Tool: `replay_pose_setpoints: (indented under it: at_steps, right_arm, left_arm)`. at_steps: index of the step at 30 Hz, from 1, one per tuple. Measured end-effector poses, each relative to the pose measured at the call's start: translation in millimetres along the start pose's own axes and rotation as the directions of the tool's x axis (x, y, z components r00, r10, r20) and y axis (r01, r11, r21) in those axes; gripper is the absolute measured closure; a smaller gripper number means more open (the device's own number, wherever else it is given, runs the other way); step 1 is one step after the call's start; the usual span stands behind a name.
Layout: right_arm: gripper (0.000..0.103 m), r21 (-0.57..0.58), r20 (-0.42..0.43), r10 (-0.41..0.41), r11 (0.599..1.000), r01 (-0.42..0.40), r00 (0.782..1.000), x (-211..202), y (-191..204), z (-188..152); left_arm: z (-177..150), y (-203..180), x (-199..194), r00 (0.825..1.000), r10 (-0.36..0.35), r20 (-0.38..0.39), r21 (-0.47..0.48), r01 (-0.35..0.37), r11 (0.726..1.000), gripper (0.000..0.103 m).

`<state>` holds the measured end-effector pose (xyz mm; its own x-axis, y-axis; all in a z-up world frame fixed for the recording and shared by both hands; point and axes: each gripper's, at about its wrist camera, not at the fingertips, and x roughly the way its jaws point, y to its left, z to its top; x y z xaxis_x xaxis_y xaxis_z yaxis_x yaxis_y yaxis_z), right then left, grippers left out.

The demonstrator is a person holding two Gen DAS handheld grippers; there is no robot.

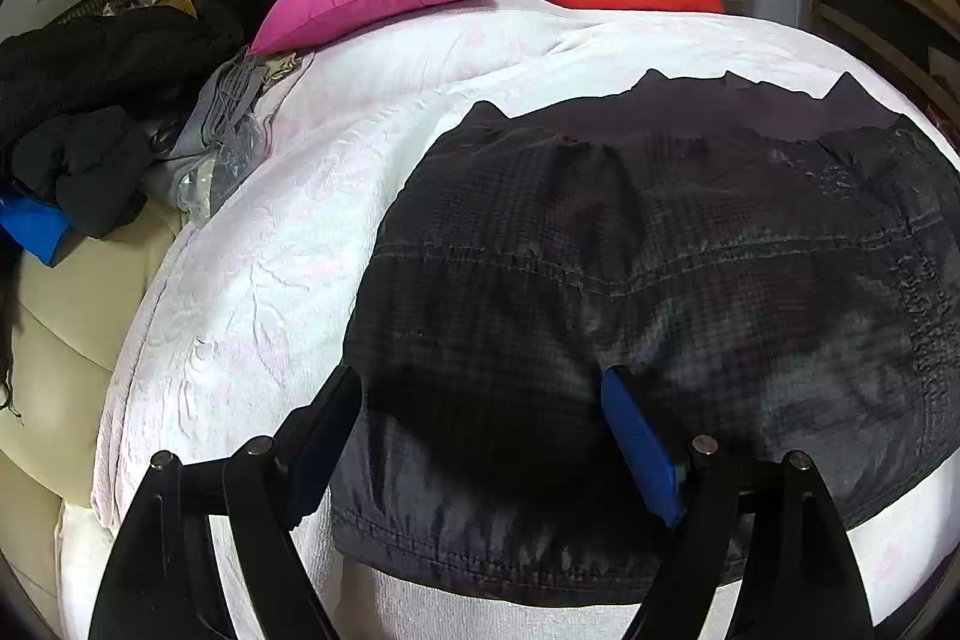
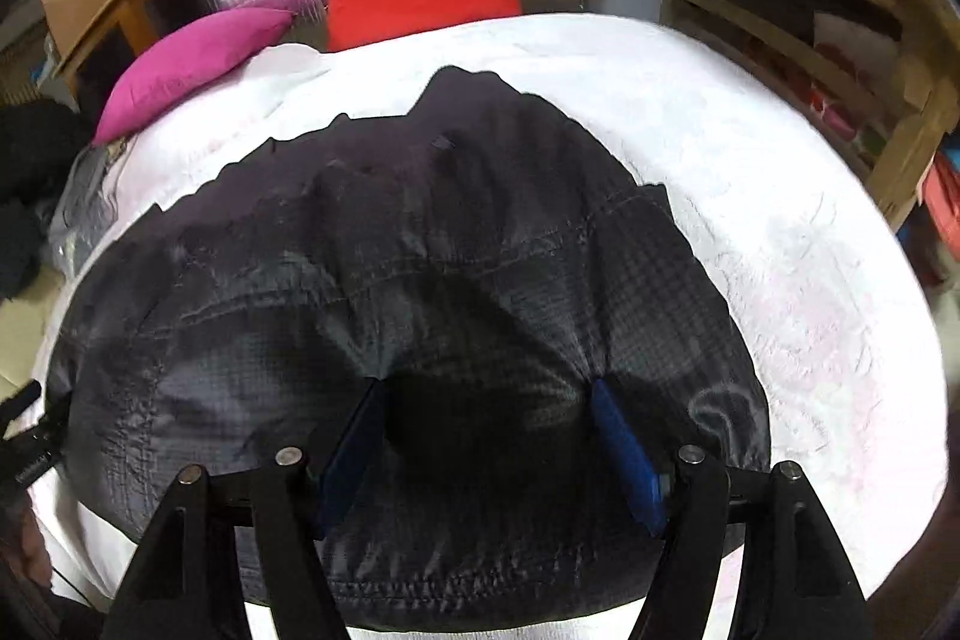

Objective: Fold large clothes
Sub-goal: 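Press the folded jacket flat with both open grippers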

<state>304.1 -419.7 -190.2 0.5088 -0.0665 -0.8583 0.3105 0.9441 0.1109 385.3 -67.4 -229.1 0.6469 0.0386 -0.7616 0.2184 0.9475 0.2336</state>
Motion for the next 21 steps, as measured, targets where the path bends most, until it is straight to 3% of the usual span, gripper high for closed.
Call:
replay_pose_setpoints:
  at_steps: [3, 7, 11, 16, 21]
  right_arm:
    - [0.029, 0.039, 0.049, 0.024, 0.999, -0.026, 0.998, -15.2, -3.2, -0.5]
    - [0.03, 0.034, 0.133, -0.013, 0.999, 0.009, 0.991, -32.7, -2.9, 0.2]
    - [0.029, 0.065, -0.037, 0.008, 0.998, -0.005, 0.999, 4.7, -12.5, -3.1]
    - [0.029, 0.011, 0.082, -0.011, 1.0, 0.01, 0.997, -30.7, 2.1, -6.3]
    - [0.029, -0.029, 0.209, -0.033, 0.999, 0.04, 0.977, -88.0, 24.0, -23.7]
  left_arm:
    - [-1.4, -1.3, -1.2, 1.0, 0.004, 0.008, 0.008, -0.004, 1.0, 0.02]
    - [-2.1, -3.8, -1.4, 1.0, 0.011, 0.013, 0.019, -0.011, 1.0, 0.02]
    - [-1.3, -4.4, -2.4, 1.0, 0.011, 0.009, 0.017, -0.011, 1.0, 0.02]
    - [-3.8, -3.6, -22.1, 1.0, 0.018, 0.024, 0.003, -0.018, 1.0, 0.02]
    - [-12.7, 3.1, -77.8, 0.991, 0.052, 0.121, -0.056, -0.046, 0.997, 0.02]
